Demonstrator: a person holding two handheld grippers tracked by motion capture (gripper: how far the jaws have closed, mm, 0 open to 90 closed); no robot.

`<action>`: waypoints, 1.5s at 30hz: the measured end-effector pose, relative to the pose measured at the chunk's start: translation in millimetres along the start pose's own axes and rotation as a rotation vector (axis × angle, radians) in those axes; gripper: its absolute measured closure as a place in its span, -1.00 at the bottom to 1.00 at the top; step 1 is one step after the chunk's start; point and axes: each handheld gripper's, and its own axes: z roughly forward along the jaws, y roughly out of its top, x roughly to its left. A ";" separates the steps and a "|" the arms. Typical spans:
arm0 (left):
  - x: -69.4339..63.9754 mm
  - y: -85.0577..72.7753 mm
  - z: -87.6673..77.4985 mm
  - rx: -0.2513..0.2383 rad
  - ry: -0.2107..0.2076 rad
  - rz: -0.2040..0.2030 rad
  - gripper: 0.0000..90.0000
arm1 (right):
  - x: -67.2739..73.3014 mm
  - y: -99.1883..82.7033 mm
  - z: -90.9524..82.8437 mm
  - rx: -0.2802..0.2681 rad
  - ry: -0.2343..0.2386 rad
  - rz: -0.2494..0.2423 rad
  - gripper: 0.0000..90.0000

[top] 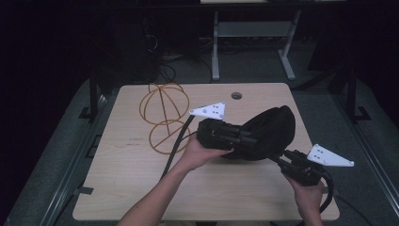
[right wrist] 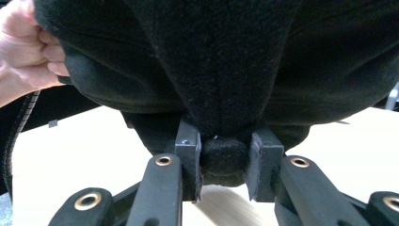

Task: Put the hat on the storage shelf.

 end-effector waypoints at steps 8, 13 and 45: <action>7.7 -0.8 -9.0 -0.008 0.029 -0.012 0.54 | 2.5 17.6 -11.6 -0.022 -0.016 -0.034 0.59; 10.7 -1.4 -12.6 -0.024 0.037 -0.020 0.49 | 4.2 30.6 -19.2 -0.041 -0.040 -0.053 0.60; -1.4 -14.2 -31.4 0.164 0.292 0.067 0.02 | -11.3 68.3 -32.8 -0.003 -0.090 -0.078 0.61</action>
